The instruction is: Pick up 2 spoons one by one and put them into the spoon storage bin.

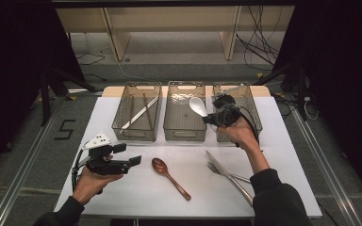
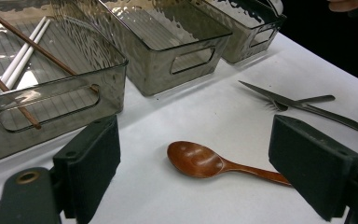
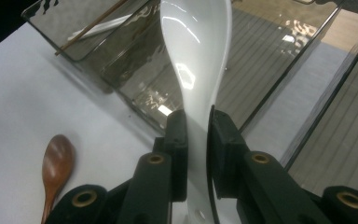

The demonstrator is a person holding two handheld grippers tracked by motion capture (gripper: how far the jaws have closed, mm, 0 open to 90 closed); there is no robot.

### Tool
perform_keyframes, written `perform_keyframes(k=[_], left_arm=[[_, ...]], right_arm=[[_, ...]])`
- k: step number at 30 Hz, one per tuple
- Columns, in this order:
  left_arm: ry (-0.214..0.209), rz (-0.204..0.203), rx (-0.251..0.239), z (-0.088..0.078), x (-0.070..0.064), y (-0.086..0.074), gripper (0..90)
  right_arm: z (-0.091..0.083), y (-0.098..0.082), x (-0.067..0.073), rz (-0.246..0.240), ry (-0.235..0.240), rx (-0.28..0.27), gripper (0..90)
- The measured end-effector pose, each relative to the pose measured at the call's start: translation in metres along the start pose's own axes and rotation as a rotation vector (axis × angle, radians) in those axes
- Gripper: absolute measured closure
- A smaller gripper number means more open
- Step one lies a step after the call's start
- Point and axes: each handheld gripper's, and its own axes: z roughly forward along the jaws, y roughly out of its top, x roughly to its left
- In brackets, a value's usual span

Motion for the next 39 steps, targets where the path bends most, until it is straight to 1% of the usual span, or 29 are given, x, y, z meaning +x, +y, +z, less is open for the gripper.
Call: perform_keyframes(k=[3, 6, 9, 14, 18, 23, 29, 39], left_arm=[[0.0, 0.001, -0.001, 0.0, 0.0, 0.0, 16.3], [0.001, -0.006, -0.008, 0.0, -0.001, 0.0, 16.3], [0.001, -0.006, -0.009, -0.001, 0.0, 0.0, 16.3], [-0.001, -0.002, -0.006, -0.001, 0.0, 0.0, 16.3], [0.0, -0.006, -0.011, -0.001, 0.0, 0.0, 16.3], [-0.002, -0.001, -0.011, -0.001, 0.0, 0.001, 16.3], [-0.001, -0.005, -0.02, -0.002, 0.0, 0.001, 16.3], [0.002, 0.004, -0.026, -0.002, -0.001, 0.001, 16.3]], right_arm=[[0.006, 0.007, -0.001, 0.008, -0.006, 0.0, 80.7], [0.012, 0.013, -0.001, 0.021, -0.011, 0.001, 82.2], [0.016, 0.016, -0.001, 0.026, -0.012, 0.004, 85.9], [0.025, 0.021, -0.002, 0.037, -0.014, 0.012, 86.2], [0.033, 0.025, -0.001, 0.048, -0.023, 0.022, 86.2], [0.04, 0.03, -0.001, 0.056, -0.031, 0.017, 86.2], [0.046, 0.033, -0.001, 0.07, -0.042, 0.016, 86.0], [0.06, 0.036, 0.0, 0.09, -0.057, 0.032, 85.8]])
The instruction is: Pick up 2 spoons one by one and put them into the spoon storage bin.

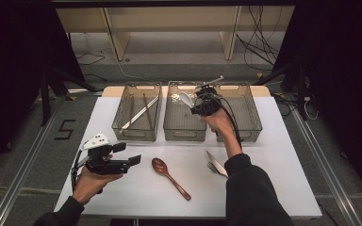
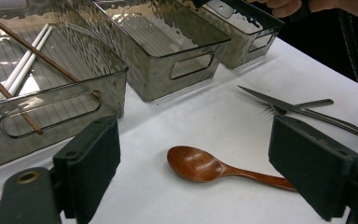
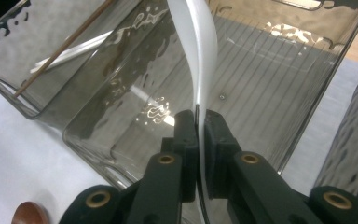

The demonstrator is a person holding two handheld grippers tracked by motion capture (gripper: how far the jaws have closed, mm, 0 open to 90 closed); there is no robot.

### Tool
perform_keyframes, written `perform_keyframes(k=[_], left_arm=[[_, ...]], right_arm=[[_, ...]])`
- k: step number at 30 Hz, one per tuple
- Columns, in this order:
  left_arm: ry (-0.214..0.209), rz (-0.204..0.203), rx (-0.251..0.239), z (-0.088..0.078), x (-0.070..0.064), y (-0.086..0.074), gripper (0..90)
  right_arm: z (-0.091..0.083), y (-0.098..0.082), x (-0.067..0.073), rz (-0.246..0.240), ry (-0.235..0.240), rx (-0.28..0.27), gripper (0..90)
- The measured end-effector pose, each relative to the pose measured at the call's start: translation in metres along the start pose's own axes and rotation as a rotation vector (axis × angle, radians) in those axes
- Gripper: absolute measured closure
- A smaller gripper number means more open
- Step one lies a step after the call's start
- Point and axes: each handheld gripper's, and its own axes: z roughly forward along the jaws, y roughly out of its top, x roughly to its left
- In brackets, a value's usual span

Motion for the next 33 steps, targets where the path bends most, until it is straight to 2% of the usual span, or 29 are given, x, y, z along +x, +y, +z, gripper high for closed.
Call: perform_keyframes(k=[8, 11, 14, 18, 24, 30, 33], left_arm=[[-0.004, -0.001, -0.001, 0.001, 0.0, 0.0, 16.3], [-0.005, -0.001, 0.001, 0.001, -0.001, 0.0, 16.3], [-0.004, -0.002, -0.001, 0.001, -0.001, 0.0, 16.3], [-0.002, 0.0, 0.001, 0.0, 0.0, 0.0, 16.3], [0.005, -0.005, -0.001, 0.0, 0.001, 0.0, 16.2], [0.011, -0.003, -0.007, -0.001, 0.002, 0.0, 16.2], [0.012, -0.002, -0.005, -0.001, 0.001, 0.0, 16.2]], right_arm=[[0.009, 0.001, -0.001, 0.003, -0.018, 0.018, 83.8], [0.011, 0.003, -0.002, 0.01, -0.022, 0.008, 67.5], [0.009, 0.004, -0.001, 0.0, -0.025, 0.008, 62.4], [0.0, 0.002, 0.002, -0.024, -0.005, 0.004, 51.8], [-0.02, -0.012, 0.019, -0.103, 0.053, 0.0, 39.5], [-0.038, -0.046, 0.048, -0.185, 0.121, 0.003, 35.4], [-0.044, -0.061, 0.057, -0.199, 0.14, -0.002, 35.1]])
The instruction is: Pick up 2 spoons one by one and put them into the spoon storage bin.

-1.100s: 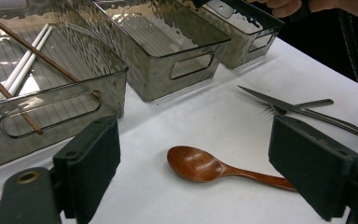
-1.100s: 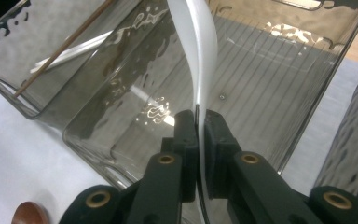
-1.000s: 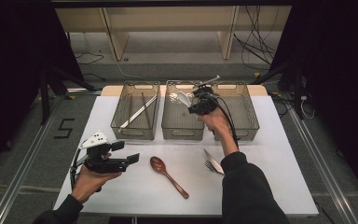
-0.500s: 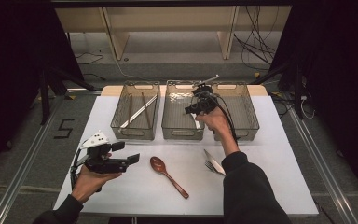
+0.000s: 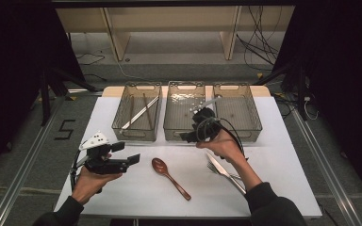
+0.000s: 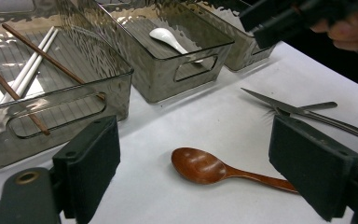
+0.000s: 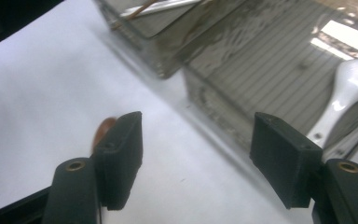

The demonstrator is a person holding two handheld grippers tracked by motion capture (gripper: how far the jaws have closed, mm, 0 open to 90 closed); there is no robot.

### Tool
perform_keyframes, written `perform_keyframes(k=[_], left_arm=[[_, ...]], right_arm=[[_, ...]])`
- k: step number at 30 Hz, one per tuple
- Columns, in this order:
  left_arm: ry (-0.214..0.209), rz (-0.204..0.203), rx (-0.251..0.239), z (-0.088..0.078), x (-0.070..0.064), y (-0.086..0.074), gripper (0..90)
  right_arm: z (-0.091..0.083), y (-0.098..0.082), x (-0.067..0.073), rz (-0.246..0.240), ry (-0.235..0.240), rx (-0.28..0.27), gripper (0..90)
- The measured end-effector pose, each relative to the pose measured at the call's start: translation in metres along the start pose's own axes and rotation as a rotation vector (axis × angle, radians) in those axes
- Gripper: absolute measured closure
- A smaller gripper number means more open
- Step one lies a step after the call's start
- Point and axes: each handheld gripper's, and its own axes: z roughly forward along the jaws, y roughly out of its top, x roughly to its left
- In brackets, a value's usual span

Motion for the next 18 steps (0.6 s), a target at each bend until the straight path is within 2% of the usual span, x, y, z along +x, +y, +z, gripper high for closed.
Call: perform_keyframes(k=[3, 10, 15, 18], left_arm=[[0.001, 0.003, 0.004, 0.0, 0.0, 0.0, 16.1], [0.006, 0.001, -0.001, -0.001, 0.001, 0.0, 16.1], [0.008, 0.001, -0.01, -0.003, 0.001, -0.001, 16.0], [0.008, 0.008, -0.012, -0.004, 0.0, -0.001, 16.0]], right_arm=[[-0.001, -0.012, 0.008, -0.005, -0.001, -0.004, 34.9], [0.005, -0.031, 0.024, -0.022, 0.006, 0.028, 33.6], [0.011, -0.037, 0.033, -0.031, 0.012, 0.043, 33.4], [0.016, -0.039, 0.041, -0.057, 0.019, 0.058, 32.8]])
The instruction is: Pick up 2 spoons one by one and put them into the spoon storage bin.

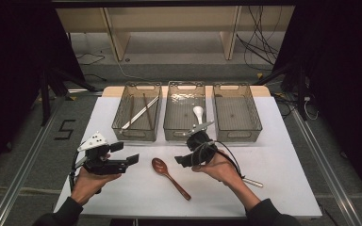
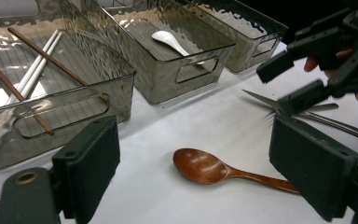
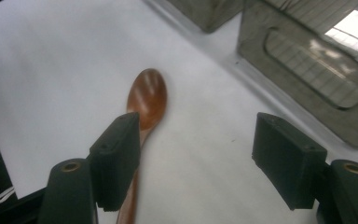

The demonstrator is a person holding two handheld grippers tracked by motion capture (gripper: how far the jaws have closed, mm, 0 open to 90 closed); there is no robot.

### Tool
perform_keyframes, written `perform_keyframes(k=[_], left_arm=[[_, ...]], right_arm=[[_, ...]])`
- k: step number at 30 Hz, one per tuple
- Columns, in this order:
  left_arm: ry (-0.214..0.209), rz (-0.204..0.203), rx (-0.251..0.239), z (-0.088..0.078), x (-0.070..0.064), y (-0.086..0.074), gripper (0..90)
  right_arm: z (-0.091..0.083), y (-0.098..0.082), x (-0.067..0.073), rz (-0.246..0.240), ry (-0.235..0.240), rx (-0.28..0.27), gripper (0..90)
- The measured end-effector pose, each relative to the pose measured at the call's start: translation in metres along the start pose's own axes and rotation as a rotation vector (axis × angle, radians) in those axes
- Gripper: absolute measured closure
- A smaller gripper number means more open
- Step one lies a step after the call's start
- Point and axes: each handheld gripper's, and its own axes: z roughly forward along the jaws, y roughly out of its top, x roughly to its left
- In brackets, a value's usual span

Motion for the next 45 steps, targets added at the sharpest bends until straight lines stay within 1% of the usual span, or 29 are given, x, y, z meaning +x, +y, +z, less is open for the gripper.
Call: perform_keyframes(k=[3, 5, 14, 15, 17, 21, 25, 29, 35, 39, 40, 45], left_arm=[[0.001, -0.003, 0.0, 0.001, 0.0, 0.0, 16.0], [0.002, -0.003, 0.0, 0.0, 0.001, 0.0, 16.0], [0.007, -0.006, -0.011, -0.001, 0.0, 0.0, 15.9], [0.007, -0.006, -0.011, -0.001, 0.0, 0.0, 15.9], [0.006, -0.005, -0.01, 0.0, 0.0, 0.0, 15.9], [0.005, 0.001, -0.005, 0.0, 0.0, 0.0, 15.9], [0.006, -0.005, -0.01, 0.0, 0.001, 0.0, 15.9], [0.004, 0.001, -0.004, 0.0, 0.001, 0.0, 15.9], [0.005, 0.001, -0.004, 0.0, 0.0, 0.0, 15.9], [0.004, 0.003, -0.002, 0.0, 0.0, 0.0, 15.9], [0.004, 0.003, -0.002, 0.0, 0.0, 0.0, 15.9], [0.003, 0.005, 0.0, 0.0, 0.0, 0.0, 15.9]], right_arm=[[0.005, -0.001, 0.005, -0.018, 0.009, 0.013, 32.5], [0.008, -0.001, 0.006, -0.017, 0.016, 0.017, 32.4], [0.02, -0.003, 0.016, -0.055, 0.023, 0.054, 32.2], [0.021, -0.003, 0.017, -0.051, 0.026, 0.057, 32.1], [0.023, -0.003, 0.019, -0.057, 0.026, 0.067, 32.2], [0.029, -0.004, 0.022, -0.08, 0.031, 0.086, 33.1], [0.035, -0.005, 0.024, -0.09, 0.037, 0.103, 34.6], [0.04, -0.007, 0.028, -0.108, 0.027, 0.125, 36.0], [0.046, -0.009, 0.03, -0.107, 0.03, 0.154, 36.9], [0.05, -0.012, 0.03, -0.111, 0.028, 0.166, 37.0], [0.051, -0.013, 0.03, -0.105, 0.027, 0.177, 37.0], [0.058, -0.016, 0.03, -0.104, 0.028, 0.191, 37.0]])
